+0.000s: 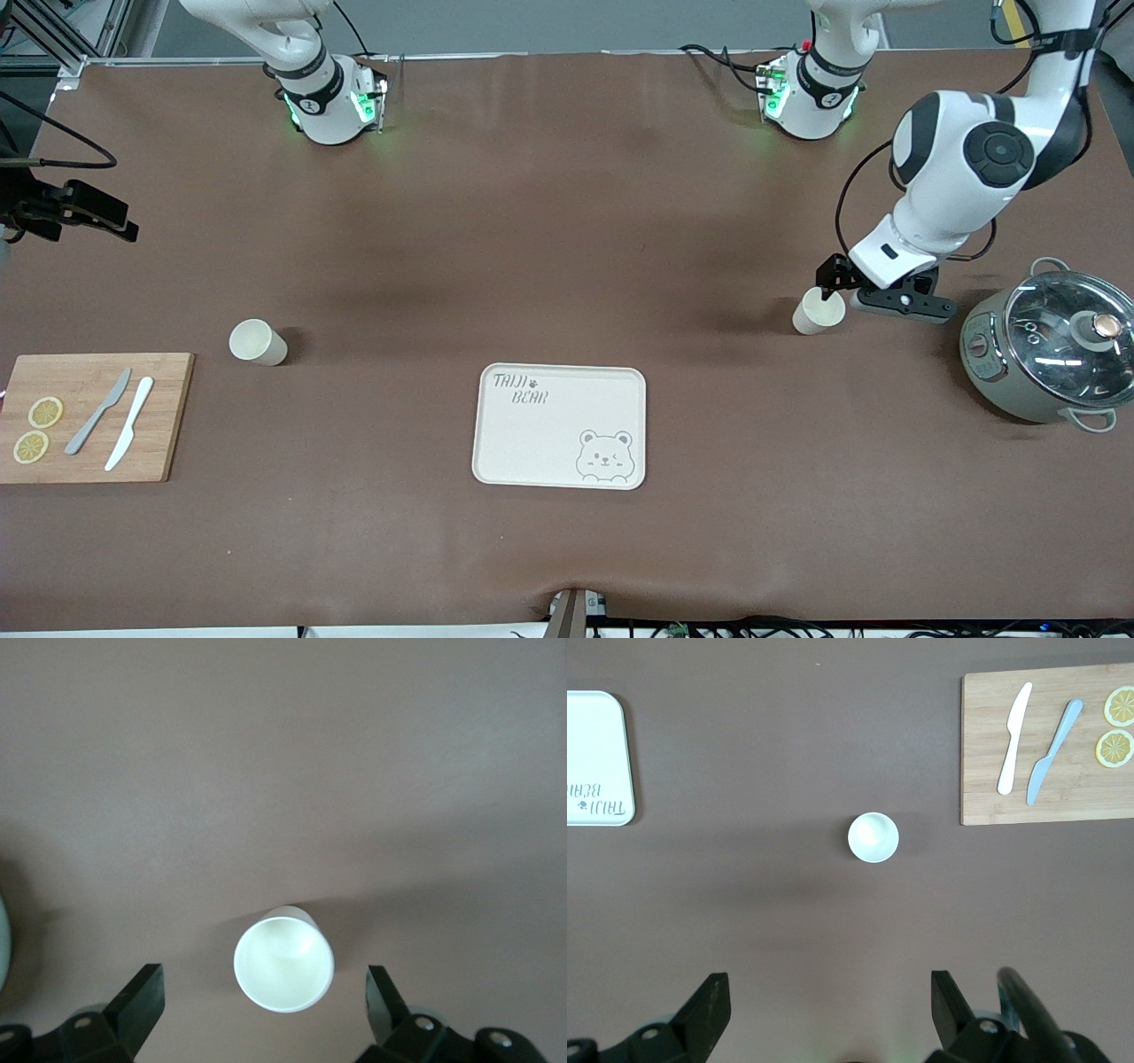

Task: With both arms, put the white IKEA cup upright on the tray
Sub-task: 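Move the left gripper down over the white cup beside the pot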

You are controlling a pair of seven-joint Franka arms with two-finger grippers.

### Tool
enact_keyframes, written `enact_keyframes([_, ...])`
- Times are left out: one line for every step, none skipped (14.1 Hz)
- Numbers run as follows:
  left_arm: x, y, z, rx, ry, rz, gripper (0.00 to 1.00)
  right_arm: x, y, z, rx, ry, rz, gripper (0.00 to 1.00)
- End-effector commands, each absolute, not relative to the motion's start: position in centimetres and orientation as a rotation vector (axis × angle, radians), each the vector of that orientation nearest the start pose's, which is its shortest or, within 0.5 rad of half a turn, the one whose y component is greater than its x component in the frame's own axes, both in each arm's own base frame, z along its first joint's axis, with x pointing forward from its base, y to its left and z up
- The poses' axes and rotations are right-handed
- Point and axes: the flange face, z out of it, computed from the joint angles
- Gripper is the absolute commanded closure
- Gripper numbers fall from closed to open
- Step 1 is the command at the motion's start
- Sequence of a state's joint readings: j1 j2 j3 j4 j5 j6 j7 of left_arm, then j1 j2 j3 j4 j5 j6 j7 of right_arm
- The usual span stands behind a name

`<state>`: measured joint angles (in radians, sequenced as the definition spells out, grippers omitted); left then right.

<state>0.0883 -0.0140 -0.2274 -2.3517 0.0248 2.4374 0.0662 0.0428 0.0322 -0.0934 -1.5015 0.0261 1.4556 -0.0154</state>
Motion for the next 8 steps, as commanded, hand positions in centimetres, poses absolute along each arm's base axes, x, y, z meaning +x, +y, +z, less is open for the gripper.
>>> enact_keyframes([49.4,-5.4,32.6,-3.084,0.387,-0.155,0.00,55.0,-2.8,63.3,-3.123,0.044,0.121,0.00])
enact_keyframes([49.5,-4.0,31.6,-3.088,0.376,-0.147,0.00,55.0,-2.7,63.3,-3.122,0.043,0.121,0.00])
enact_keyframes([49.4,-3.2,30.4,-3.089,0.394,-0.148,0.00,55.0,-2.8,63.2,-3.118,0.048,0.123,0.00])
enact_keyframes([49.2,-2.6,29.2,-3.094,0.393,-0.149,0.00,55.1,-2.9,63.1,-3.114,0.049,0.127,0.00])
enact_keyframes([49.2,-2.4,28.2,-3.100,0.389,-0.160,0.00,55.2,-2.9,62.8,-3.113,0.050,0.134,0.00])
enact_keyframes([49.0,-2.4,26.9,-3.106,0.388,-0.172,0.00,55.3,-3.1,62.8,-3.113,0.057,0.134,0.00])
enact_keyframes([48.8,-2.4,25.9,-3.111,0.388,-0.189,0.00,55.3,-3.1,62.8,-3.113,0.054,0.134,0.00])
enact_keyframes([48.8,-2.5,25.1,-3.116,0.386,-0.198,0.00,55.3,-3.1,62.7,-3.113,0.054,0.137,0.00])
